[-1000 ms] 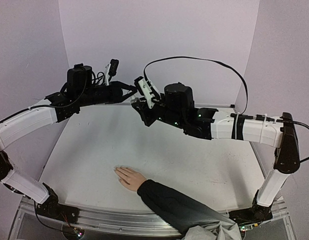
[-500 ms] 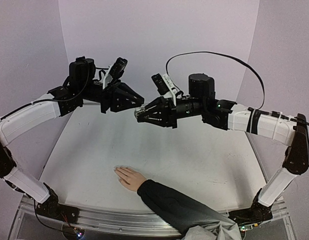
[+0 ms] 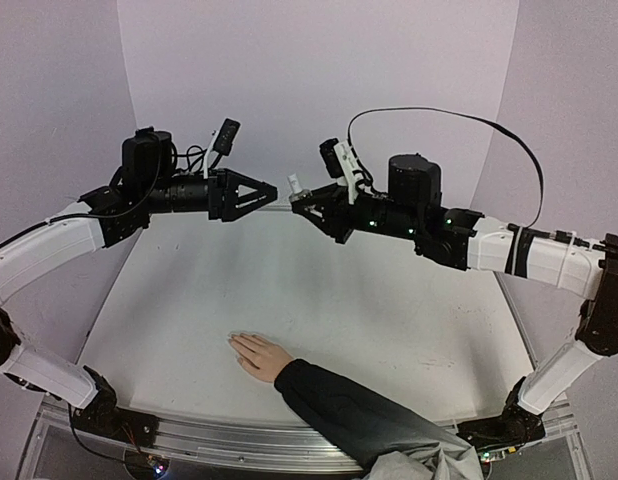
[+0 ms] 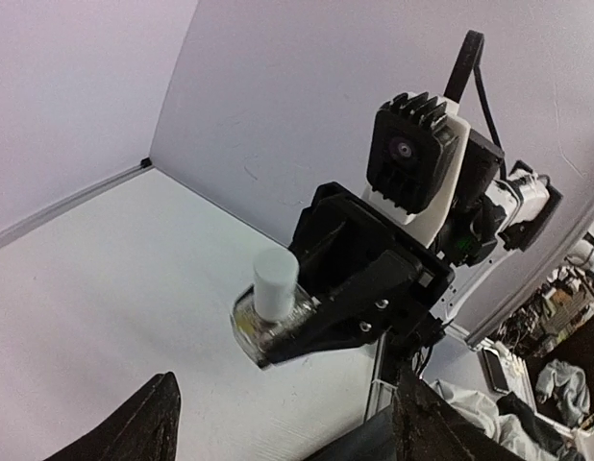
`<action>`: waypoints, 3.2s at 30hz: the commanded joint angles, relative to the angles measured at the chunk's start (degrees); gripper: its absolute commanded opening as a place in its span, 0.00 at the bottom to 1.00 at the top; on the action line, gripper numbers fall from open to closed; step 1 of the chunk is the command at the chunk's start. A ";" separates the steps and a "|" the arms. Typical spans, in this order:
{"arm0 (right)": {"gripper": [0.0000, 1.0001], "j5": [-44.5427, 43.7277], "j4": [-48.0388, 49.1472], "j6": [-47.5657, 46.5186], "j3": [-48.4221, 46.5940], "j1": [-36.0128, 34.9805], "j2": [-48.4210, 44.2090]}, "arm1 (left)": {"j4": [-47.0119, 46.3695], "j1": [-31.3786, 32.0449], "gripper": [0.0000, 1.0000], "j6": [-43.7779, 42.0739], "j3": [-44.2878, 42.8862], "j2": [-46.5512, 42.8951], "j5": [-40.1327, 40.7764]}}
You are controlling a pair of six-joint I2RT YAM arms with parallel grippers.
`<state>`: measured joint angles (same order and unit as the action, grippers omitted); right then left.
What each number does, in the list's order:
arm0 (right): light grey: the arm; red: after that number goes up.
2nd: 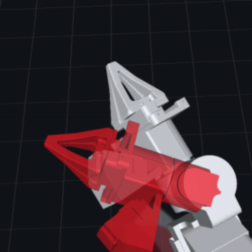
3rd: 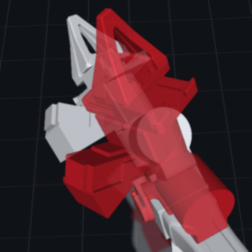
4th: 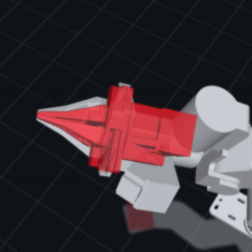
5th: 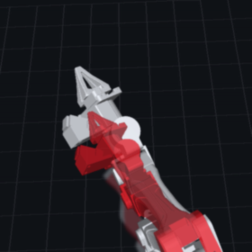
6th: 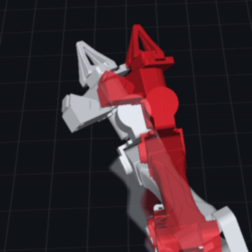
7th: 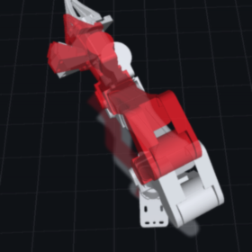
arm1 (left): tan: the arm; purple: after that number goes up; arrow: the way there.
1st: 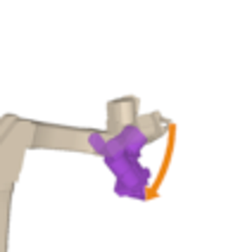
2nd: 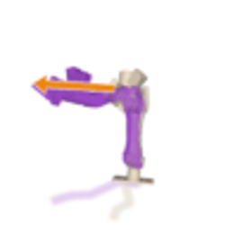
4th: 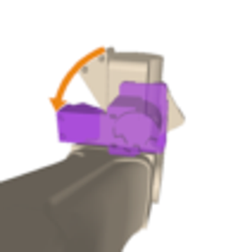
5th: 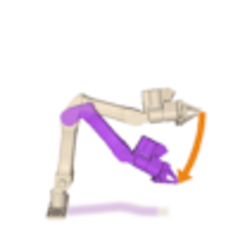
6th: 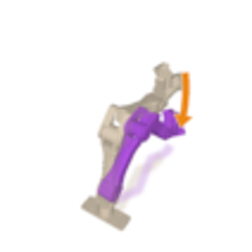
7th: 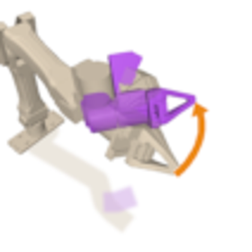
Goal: Paint the nails
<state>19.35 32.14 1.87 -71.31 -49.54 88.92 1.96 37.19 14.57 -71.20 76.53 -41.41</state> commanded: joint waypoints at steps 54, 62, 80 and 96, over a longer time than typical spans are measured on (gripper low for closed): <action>0.00 40.26 9.67 4.42 -2.45 -1.56 -3.09 | -1.52 3.85 0.00 -17.08 -14.91 9.84 -40.23; 0.00 5.61 4.02 -4.64 1.73 -0.78 -5.13 | -0.20 -0.07 0.74 -5.11 -3.50 0.47 2.47; 0.00 -31.08 3.92 -13.40 -3.81 -8.94 4.92 | 0.93 1.90 0.79 12.53 -3.09 1.94 15.84; 0.00 -31.95 3.12 -13.84 -6.11 -10.82 7.77 | -1.36 3.41 0.20 16.08 -2.97 4.51 18.09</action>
<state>-11.20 31.66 -12.21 -74.04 -60.16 96.82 3.88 40.51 29.87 -71.50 80.49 -21.87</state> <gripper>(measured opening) 0.209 0.266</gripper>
